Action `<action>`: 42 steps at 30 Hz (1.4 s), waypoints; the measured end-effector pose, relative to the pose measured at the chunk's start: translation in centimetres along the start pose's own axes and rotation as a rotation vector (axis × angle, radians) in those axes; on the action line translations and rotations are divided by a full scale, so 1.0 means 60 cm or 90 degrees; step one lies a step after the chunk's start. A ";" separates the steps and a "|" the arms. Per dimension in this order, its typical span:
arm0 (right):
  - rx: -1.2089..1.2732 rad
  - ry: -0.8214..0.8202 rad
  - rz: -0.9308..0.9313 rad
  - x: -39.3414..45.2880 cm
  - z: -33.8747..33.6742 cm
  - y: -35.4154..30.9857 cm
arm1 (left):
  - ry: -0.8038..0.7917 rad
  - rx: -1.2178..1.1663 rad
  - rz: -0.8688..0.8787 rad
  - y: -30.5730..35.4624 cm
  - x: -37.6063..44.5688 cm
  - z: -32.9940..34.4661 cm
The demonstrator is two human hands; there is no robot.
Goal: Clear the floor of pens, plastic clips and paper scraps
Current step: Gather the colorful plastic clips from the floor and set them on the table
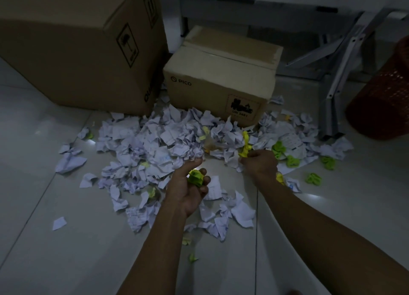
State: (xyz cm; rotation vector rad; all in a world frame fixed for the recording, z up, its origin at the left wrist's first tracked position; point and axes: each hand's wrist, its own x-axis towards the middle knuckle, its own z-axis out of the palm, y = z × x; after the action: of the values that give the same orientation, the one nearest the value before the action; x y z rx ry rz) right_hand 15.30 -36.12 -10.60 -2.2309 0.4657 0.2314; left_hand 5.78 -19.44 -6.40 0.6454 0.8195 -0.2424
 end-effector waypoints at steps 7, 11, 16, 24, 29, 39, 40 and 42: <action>0.062 -0.019 0.024 -0.018 0.004 0.010 | 0.025 -0.022 -0.044 -0.009 0.017 0.016; 0.183 0.017 0.118 -0.015 -0.025 0.014 | 0.058 0.044 -0.061 -0.018 0.039 0.035; 0.275 -0.027 0.191 -0.002 -0.043 0.019 | 0.084 0.192 -0.029 -0.029 0.057 0.079; 0.322 -0.096 0.235 -0.019 -0.048 -0.009 | 0.062 0.781 0.347 0.000 0.125 0.196; 0.402 -0.107 0.333 -0.037 -0.069 -0.006 | 0.040 0.996 0.430 -0.024 0.181 0.235; 0.323 -0.130 0.218 -0.012 -0.078 0.028 | 0.137 1.137 0.381 -0.039 0.217 0.147; 0.300 -0.127 0.196 -0.012 -0.071 0.028 | 0.144 1.151 0.377 -0.039 0.213 0.135; 0.238 -0.098 0.148 -0.006 -0.050 0.032 | 0.147 1.169 0.356 -0.037 0.202 0.114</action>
State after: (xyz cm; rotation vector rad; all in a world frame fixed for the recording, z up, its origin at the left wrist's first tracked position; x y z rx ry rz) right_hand 14.21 -39.46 -9.88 -1.7800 0.6288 0.4009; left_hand 17.03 -24.92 -12.94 2.6077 0.3913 -0.3723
